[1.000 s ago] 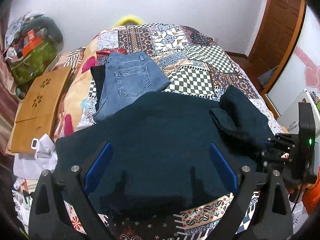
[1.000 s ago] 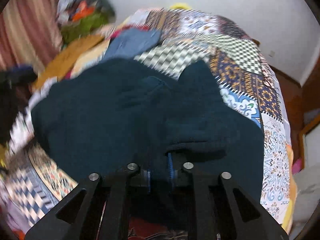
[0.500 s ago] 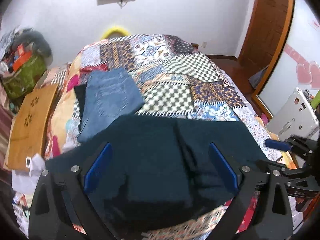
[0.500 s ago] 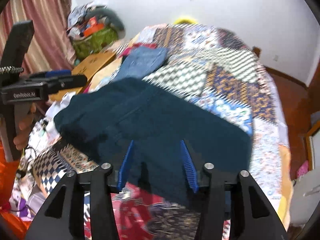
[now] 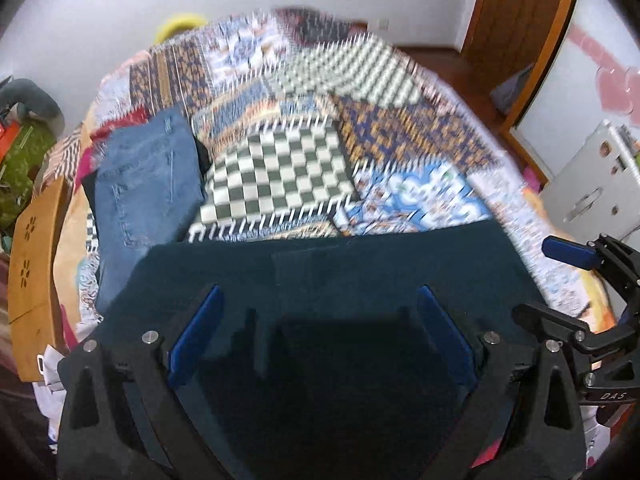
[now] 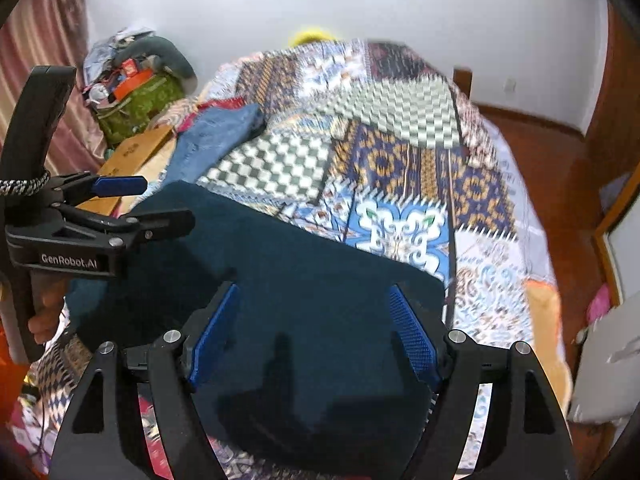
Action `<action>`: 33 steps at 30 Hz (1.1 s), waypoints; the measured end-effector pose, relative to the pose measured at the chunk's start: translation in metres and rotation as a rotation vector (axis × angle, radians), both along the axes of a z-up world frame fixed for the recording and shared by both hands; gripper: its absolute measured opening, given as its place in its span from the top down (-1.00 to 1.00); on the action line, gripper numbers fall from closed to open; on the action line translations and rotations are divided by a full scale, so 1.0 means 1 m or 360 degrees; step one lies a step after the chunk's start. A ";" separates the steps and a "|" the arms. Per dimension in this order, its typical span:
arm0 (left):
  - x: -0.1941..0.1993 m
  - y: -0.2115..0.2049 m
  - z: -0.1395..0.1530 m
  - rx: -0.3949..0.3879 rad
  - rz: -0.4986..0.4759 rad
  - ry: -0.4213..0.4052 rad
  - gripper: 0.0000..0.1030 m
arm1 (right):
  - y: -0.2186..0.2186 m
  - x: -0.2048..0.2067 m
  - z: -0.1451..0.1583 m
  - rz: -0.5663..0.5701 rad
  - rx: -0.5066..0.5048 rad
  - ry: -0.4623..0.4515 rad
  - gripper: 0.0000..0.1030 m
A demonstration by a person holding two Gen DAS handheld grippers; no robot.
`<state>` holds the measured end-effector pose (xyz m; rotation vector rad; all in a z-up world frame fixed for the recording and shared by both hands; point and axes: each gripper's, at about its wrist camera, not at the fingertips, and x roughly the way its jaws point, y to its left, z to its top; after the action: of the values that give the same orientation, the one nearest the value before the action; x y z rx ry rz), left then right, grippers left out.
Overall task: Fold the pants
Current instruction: 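Lay the pants corner down with the right gripper and smooth the fold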
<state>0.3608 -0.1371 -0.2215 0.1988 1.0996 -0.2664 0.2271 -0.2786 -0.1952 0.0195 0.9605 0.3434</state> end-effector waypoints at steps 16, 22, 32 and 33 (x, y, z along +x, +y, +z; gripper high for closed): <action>-0.026 0.016 -0.037 0.0070 -0.0040 0.0102 -0.92 | -0.011 -0.026 -0.051 -0.0026 0.0050 0.0196 -0.70; -0.050 0.022 -0.029 0.0086 -0.0054 0.0063 -0.92 | -0.020 -0.042 -0.046 -0.0125 0.0050 0.0213 -0.72; -0.083 0.041 -0.007 0.0036 -0.0006 -0.0038 -0.91 | -0.016 -0.061 -0.027 -0.0162 -0.0047 0.0128 -0.72; -0.086 0.044 -0.002 0.0027 0.0008 -0.0047 -0.91 | -0.015 -0.061 -0.024 -0.0156 -0.0050 0.0122 -0.72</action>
<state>0.2748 -0.0926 -0.2236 0.2141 1.0730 -0.2488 0.1656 -0.2940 -0.2190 0.0514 1.0371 0.2389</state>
